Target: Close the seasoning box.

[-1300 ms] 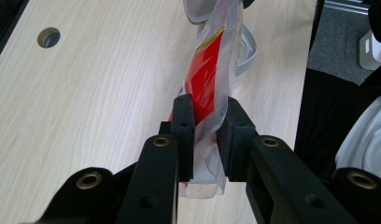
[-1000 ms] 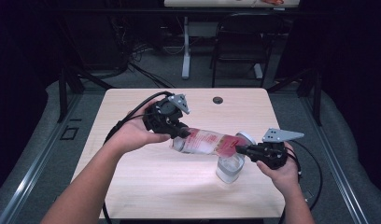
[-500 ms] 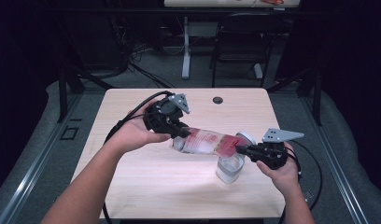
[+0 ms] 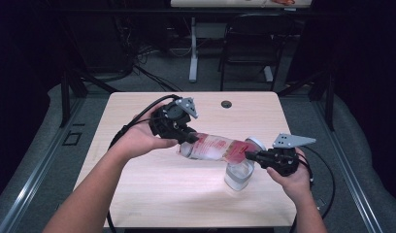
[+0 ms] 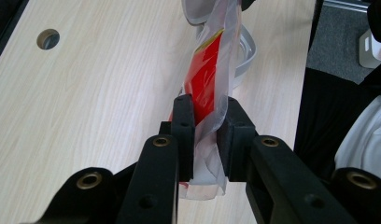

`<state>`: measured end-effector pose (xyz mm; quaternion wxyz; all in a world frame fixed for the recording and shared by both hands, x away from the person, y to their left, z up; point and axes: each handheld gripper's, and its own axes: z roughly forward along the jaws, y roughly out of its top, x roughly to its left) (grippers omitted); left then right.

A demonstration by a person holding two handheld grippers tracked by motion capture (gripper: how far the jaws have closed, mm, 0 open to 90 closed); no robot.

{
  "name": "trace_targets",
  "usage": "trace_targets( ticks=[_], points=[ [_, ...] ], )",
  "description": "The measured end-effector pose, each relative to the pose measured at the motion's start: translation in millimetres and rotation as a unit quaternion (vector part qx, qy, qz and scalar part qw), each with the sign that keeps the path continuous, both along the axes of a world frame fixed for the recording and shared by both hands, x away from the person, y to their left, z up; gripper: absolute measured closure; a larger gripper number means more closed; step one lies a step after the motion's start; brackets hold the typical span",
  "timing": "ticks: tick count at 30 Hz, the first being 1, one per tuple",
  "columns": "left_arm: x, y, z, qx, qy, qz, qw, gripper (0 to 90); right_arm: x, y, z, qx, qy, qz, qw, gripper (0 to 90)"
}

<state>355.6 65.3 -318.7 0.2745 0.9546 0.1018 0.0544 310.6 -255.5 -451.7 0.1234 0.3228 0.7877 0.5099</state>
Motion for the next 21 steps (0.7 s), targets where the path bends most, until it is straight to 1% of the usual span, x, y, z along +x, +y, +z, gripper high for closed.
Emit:
trace_targets(
  ticks=[10, 21],
  points=[
    [-0.2, -2.0, 0.8, -0.001, 0.001, 0.001, 1.0, 78.1, 0.1, -0.9, -0.5, -0.001, 0.001, -0.001, 1.0, 87.3],
    [-0.5, -4.0, 2.4, 0.0, -0.002, -0.004, 1.0, 78.1, 0.1, -1.4, -0.9, -0.002, 0.001, -0.002, 1.0, 87.1]
  ],
)
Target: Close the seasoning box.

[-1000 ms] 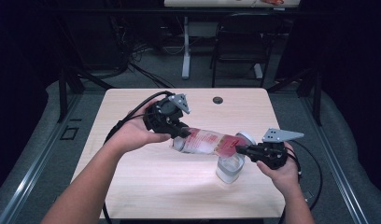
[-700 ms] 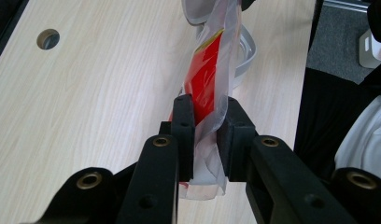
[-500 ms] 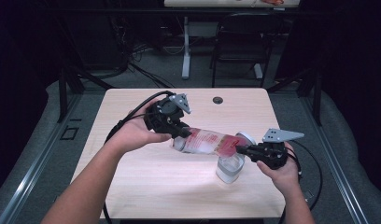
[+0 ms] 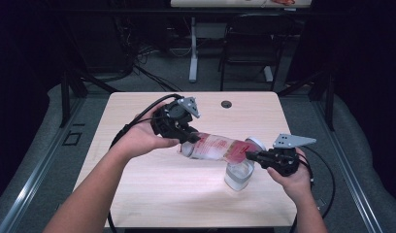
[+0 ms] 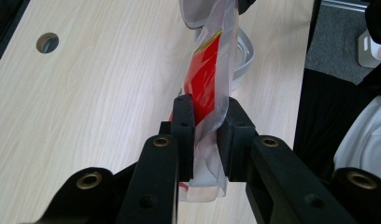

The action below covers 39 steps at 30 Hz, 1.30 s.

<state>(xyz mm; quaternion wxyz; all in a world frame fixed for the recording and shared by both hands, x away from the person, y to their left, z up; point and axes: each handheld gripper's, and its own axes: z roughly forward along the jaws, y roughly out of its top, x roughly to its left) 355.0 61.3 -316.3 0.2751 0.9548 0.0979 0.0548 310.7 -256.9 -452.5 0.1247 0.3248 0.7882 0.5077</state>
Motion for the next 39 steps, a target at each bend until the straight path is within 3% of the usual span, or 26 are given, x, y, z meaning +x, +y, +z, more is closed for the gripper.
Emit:
trace_targets(
  ticks=[10, 18, 39],
  points=[
    [0.8, -0.1, 0.3, -0.001, 0.001, 0.0, 1.0, 78.1, -0.6, 0.0, 0.0, -0.001, 0.0, 0.0, 1.0, 86.9],
    [0.0, -0.3, 1.4, -0.001, 0.0, -0.001, 1.0, 78.2, -1.9, 1.6, 1.5, -0.016, -0.002, 0.001, 0.9999, 86.8],
    [-0.8, -1.7, 2.1, -0.003, -0.001, -0.002, 1.0, 78.1, -1.5, 0.3, 1.1, -0.016, -0.001, 0.001, 0.9999, 86.9]
  ],
)
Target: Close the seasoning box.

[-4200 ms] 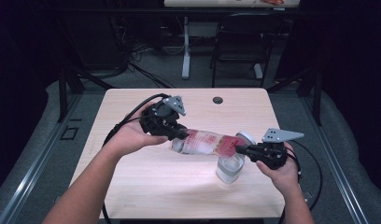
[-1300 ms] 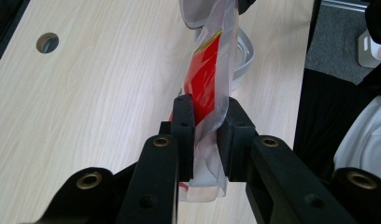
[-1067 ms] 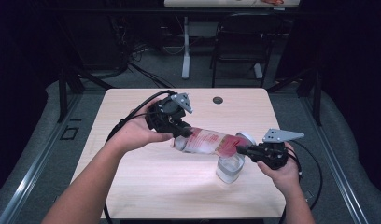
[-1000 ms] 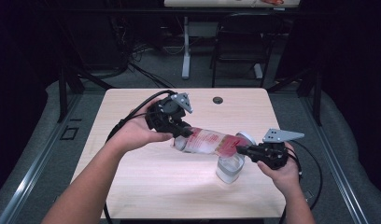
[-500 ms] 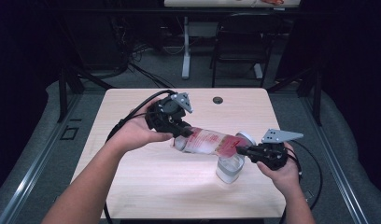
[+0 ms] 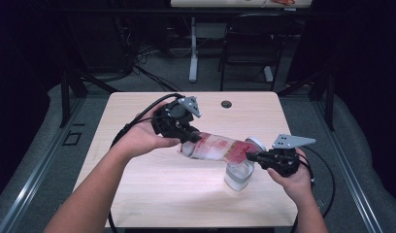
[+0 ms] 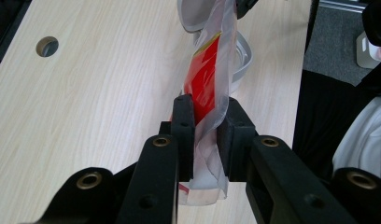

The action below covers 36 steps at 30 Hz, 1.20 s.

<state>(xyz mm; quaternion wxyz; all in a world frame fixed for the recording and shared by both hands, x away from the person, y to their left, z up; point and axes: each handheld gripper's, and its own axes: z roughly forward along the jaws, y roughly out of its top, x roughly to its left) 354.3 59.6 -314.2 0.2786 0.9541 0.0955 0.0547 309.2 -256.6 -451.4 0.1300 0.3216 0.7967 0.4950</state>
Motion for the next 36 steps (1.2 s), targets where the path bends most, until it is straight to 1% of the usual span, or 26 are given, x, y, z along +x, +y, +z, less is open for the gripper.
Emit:
trace_targets(
  ticks=[8, 15, 24, 31, 36],
  points=[
    [-0.2, -0.5, 0.2, 0.0, -0.001, -0.002, 1.0, 78.1, -0.6, -0.4, 0.9, -0.005, 0.001, 0.002, 1.0, 86.6],
    [-0.6, -0.9, 0.6, 0.001, -0.002, -0.003, 1.0, 78.1, -1.0, 0.1, 1.8, -0.016, 0.0, 0.003, 0.9999, 86.6],
    [-1.1, -1.7, 1.1, 0.0, -0.001, -0.003, 1.0, 78.1, -1.1, -0.2, 1.9, -0.017, 0.001, 0.004, 0.9998, 86.7],
    [-1.3, -2.7, 2.3, 0.003, -0.004, -0.006, 1.0, 78.1, -1.0, -0.3, 1.6, -0.019, 0.003, 0.004, 0.9998, 86.6],
    [-1.5, -3.5, 2.6, 0.001, -0.004, -0.005, 1.0, 78.1, -0.8, -0.8, 1.5, -0.021, 0.004, 0.005, 0.9998, 86.4]
  ],
)
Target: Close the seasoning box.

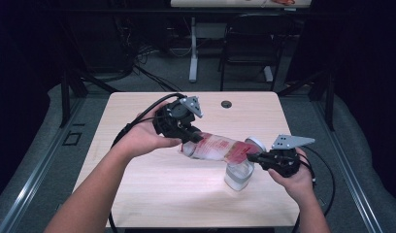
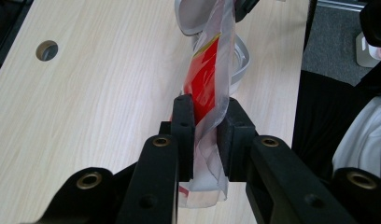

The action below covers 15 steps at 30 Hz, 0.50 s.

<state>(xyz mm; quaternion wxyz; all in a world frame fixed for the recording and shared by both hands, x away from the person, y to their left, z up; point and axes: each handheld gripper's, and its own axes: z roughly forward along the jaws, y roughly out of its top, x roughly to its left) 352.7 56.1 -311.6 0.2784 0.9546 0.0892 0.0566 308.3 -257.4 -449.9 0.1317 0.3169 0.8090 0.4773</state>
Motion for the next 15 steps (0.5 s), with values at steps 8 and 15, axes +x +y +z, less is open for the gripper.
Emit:
trace_targets(
  ticks=[8, 15],
  points=[
    [-0.3, -0.6, 0.4, -0.001, 0.0, 0.0, 1.0, 78.1, 0.0, 0.1, 0.0, -0.003, 0.0, 0.0, 1.0, 86.3],
    [-0.6, -1.4, 1.1, 0.001, -0.001, -0.001, 1.0, 78.1, -0.2, 0.0, 0.2, -0.004, 0.0, 0.0, 1.0, 86.1]
  ],
)
